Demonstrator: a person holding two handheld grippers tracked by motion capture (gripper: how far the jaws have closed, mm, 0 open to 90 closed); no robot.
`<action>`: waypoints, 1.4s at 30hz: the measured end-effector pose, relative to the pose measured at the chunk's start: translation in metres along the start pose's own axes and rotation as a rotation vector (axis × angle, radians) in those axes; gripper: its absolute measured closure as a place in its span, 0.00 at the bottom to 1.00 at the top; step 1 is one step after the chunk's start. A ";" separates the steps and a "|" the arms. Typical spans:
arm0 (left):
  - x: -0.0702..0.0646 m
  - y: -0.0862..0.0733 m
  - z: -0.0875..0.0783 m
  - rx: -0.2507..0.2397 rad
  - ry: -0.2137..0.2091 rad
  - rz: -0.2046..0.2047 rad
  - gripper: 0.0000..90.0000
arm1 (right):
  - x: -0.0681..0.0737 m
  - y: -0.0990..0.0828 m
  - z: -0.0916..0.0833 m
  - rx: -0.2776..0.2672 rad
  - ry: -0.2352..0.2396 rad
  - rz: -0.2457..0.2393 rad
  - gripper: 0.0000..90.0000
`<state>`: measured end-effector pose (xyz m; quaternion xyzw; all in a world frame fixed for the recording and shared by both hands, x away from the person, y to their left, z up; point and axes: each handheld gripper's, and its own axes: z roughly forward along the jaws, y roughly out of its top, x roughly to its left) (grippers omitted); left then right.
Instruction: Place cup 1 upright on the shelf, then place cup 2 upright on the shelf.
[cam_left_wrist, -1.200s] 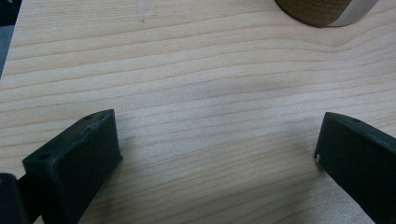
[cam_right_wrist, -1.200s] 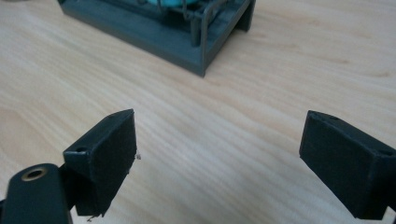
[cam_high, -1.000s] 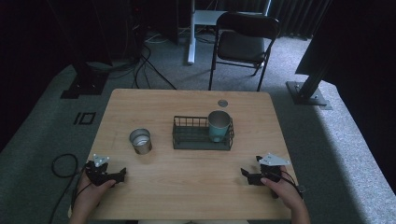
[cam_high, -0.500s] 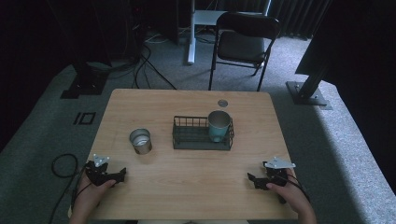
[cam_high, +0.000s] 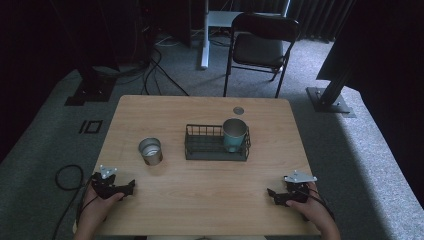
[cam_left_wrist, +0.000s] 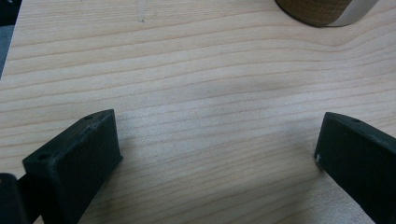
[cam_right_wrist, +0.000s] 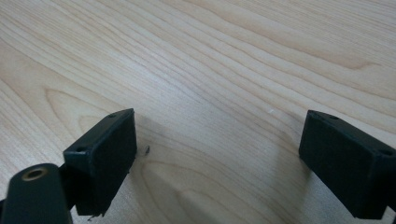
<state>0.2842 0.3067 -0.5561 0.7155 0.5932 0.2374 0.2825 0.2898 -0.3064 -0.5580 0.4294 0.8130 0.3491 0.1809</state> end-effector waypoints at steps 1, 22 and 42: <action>0.000 0.000 0.000 0.000 0.000 0.000 0.01 | 0.000 0.000 0.000 0.000 0.000 0.001 0.12; 0.000 0.000 0.000 0.000 0.000 -0.001 0.01 | -0.001 0.001 0.001 0.001 0.005 -0.004 0.12; 0.002 -0.012 -0.012 -0.001 -0.109 0.126 0.01 | -0.001 0.001 0.001 0.001 0.005 -0.004 0.12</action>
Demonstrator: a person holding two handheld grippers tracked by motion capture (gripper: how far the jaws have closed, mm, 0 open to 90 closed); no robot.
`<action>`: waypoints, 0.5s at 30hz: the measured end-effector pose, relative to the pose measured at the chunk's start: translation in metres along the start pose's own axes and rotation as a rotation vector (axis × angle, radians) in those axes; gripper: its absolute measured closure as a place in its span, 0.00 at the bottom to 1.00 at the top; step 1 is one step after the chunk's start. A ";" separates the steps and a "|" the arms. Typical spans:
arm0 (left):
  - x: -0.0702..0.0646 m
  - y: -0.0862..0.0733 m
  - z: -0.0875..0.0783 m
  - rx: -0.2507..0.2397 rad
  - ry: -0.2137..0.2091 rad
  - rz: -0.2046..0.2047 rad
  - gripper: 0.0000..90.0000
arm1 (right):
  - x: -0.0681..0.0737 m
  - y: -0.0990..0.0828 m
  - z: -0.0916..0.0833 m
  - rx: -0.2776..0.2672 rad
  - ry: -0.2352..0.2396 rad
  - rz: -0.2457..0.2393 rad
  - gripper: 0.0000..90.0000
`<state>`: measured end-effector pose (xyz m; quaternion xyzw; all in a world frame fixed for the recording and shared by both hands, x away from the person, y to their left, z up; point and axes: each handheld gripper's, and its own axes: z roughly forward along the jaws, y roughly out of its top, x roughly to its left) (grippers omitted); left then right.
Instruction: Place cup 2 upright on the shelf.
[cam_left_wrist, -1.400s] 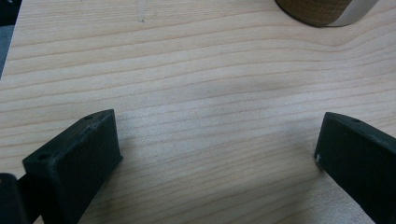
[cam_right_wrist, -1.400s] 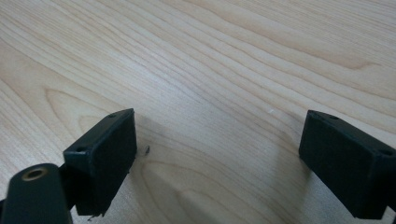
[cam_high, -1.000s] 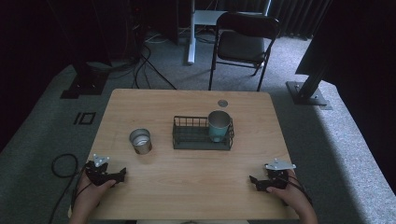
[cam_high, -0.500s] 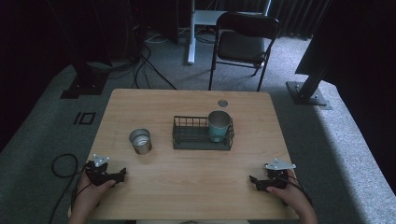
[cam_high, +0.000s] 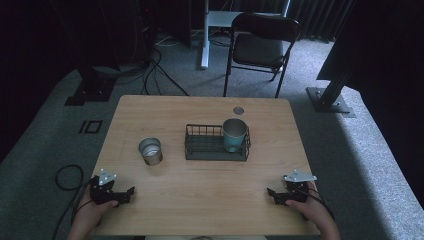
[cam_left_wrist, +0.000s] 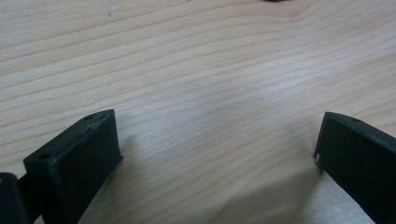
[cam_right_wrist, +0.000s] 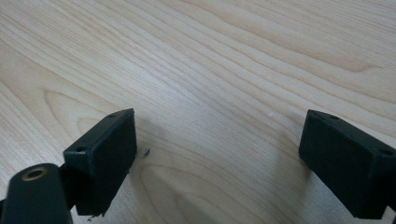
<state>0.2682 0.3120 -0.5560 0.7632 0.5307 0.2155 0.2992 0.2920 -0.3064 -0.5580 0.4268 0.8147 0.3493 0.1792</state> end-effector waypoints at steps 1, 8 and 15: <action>-0.002 0.000 -0.001 -0.003 0.001 0.002 0.01 | 0.000 0.000 0.000 0.000 0.000 0.000 0.12; -0.006 0.003 -0.010 -0.034 -0.020 0.011 0.01 | 0.000 0.000 0.000 0.000 0.000 0.000 0.12; -0.007 0.010 -0.012 -0.054 -0.033 0.021 0.01 | 0.000 0.000 0.000 -0.001 0.000 -0.001 0.12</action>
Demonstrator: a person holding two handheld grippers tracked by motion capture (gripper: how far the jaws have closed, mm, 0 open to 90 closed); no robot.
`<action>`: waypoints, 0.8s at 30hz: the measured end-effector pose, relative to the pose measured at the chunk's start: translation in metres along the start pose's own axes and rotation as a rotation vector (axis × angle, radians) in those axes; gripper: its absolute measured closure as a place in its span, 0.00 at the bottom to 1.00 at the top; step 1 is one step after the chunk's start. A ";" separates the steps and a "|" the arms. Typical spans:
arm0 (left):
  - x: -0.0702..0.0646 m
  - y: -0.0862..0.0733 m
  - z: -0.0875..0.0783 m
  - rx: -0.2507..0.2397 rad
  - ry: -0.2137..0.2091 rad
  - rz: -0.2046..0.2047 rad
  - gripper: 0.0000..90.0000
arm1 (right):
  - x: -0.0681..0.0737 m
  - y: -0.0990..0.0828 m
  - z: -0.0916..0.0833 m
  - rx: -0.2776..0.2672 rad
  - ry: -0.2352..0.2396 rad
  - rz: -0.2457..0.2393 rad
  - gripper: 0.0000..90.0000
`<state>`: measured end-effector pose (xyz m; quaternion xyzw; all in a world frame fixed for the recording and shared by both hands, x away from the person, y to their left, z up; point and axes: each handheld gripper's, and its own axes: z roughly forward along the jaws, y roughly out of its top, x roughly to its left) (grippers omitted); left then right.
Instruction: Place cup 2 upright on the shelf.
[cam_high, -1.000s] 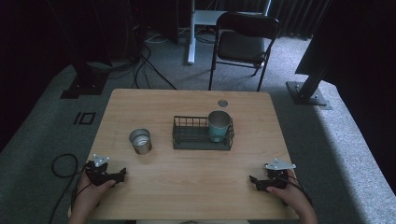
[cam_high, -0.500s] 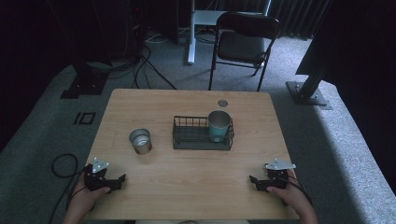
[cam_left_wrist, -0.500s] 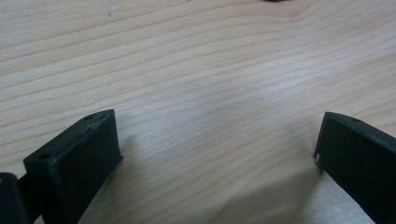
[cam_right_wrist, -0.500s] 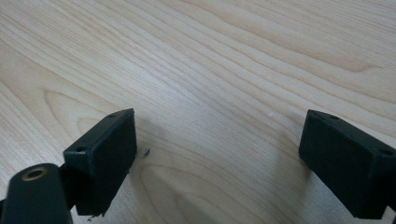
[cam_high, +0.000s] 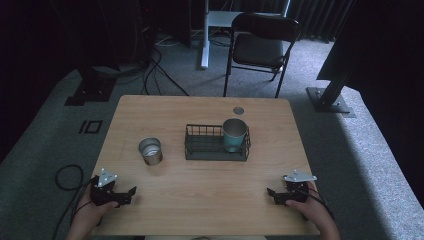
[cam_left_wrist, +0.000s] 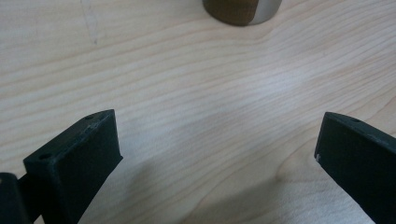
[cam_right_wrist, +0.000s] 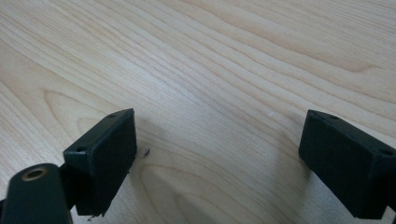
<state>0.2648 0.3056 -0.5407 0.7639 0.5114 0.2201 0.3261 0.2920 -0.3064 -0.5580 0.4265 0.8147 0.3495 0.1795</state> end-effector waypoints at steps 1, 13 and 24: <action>0.000 0.001 0.000 -0.002 -0.003 -0.001 0.01 | 0.000 0.000 0.000 0.001 0.000 0.001 0.12; -0.006 0.019 0.003 -0.037 -0.021 0.021 0.01 | 0.000 0.000 0.000 0.000 0.000 0.000 0.12; -0.011 0.035 0.008 -0.077 -0.035 0.027 0.01 | 0.000 0.000 0.000 0.001 0.000 0.001 0.12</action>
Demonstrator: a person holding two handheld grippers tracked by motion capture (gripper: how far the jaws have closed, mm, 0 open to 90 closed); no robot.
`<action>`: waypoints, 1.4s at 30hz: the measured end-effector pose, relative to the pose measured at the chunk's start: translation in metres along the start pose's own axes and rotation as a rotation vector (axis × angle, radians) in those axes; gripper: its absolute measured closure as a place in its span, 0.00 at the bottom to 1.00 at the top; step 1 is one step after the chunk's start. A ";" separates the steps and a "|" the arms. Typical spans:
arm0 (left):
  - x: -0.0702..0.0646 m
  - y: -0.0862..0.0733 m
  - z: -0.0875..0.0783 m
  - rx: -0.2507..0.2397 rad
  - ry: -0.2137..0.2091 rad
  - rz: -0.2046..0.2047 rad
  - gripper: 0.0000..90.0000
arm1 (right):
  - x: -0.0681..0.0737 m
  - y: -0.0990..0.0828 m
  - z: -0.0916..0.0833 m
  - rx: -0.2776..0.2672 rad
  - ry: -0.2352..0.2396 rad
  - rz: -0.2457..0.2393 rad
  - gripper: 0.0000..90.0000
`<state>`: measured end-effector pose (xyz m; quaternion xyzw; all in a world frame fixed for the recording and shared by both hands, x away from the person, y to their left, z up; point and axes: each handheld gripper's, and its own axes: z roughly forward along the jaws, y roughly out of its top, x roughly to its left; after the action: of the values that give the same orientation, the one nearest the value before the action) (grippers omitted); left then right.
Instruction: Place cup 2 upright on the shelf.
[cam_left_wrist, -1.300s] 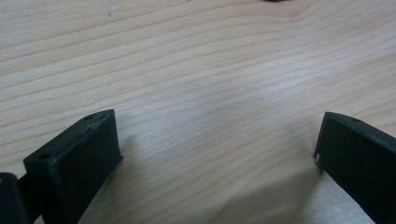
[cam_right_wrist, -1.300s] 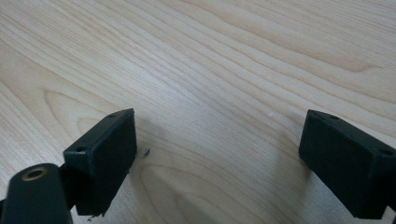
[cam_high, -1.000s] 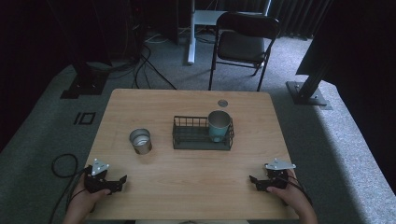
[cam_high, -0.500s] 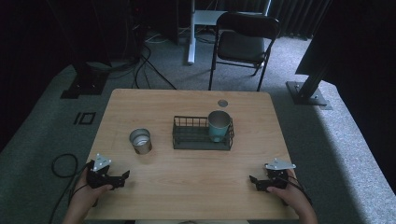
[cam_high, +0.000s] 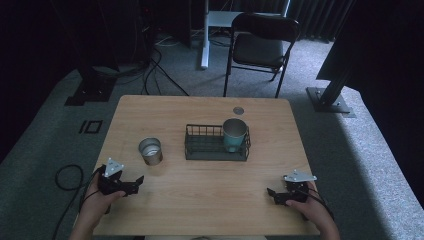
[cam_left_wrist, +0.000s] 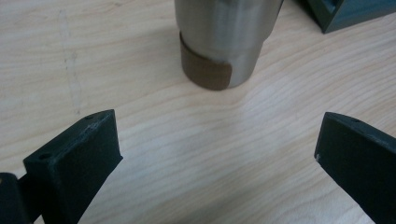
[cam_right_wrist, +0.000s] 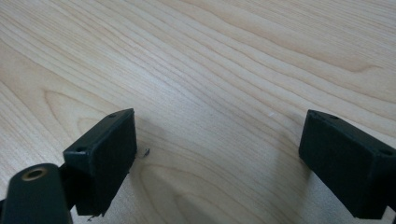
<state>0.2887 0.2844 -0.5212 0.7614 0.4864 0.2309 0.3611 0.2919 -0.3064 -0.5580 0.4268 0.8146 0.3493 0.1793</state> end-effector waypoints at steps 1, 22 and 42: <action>0.000 0.001 0.001 -0.004 -0.001 0.000 0.01 | 0.000 0.000 0.000 0.000 0.000 0.000 0.12; -0.003 0.025 0.015 -0.097 -0.006 -0.009 0.01 | 0.000 0.000 0.000 0.000 0.000 0.000 0.12; -0.005 0.046 0.032 -0.130 -0.002 -0.002 0.01 | 0.000 0.000 0.000 0.001 0.000 0.000 0.12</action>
<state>0.3357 0.2572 -0.5056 0.7362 0.4707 0.2609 0.4105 0.2919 -0.3064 -0.5579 0.4271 0.8147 0.3491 0.1790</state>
